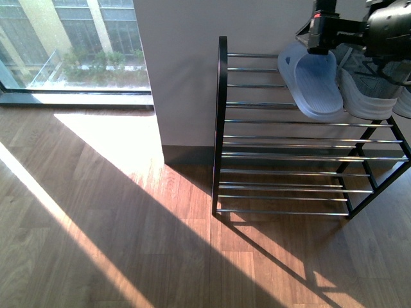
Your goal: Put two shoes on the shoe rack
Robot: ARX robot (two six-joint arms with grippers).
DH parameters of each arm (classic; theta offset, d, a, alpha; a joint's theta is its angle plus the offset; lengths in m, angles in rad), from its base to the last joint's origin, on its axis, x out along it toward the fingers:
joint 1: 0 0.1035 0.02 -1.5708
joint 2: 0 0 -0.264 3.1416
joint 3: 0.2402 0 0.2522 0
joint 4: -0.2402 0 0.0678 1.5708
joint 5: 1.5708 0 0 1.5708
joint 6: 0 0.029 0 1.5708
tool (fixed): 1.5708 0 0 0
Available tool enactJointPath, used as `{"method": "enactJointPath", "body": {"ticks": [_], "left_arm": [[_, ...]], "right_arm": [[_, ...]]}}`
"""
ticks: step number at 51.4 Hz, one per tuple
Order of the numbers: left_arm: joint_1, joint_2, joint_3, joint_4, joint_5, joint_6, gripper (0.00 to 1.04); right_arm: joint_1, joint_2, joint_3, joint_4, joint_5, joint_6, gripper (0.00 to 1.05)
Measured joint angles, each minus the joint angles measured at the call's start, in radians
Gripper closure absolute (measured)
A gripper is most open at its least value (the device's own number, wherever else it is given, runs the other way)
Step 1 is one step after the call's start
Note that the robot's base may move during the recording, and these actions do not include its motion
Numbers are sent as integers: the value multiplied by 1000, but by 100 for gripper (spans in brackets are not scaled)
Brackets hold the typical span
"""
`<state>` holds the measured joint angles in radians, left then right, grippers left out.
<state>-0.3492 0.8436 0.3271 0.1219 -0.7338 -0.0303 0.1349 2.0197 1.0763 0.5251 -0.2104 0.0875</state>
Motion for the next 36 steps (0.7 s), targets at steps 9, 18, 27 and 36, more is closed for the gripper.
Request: {"method": "enactJointPath", "body": {"ticks": [9,18,27,36], "left_arm": [[0,0,0,0,0,0,103],[0,0,0,0,0,0,103],[0,0,0,0,0,0,103],[0,0,0,0,0,0,103]], "right_arm": [[-43,-251,-270,166,-93,33,9],[-107,-434,-510,290,-149,55,9],[-184,-556,-702,370,-201,64,9],[-233,-577,-805,502,-229,94,9]]}}
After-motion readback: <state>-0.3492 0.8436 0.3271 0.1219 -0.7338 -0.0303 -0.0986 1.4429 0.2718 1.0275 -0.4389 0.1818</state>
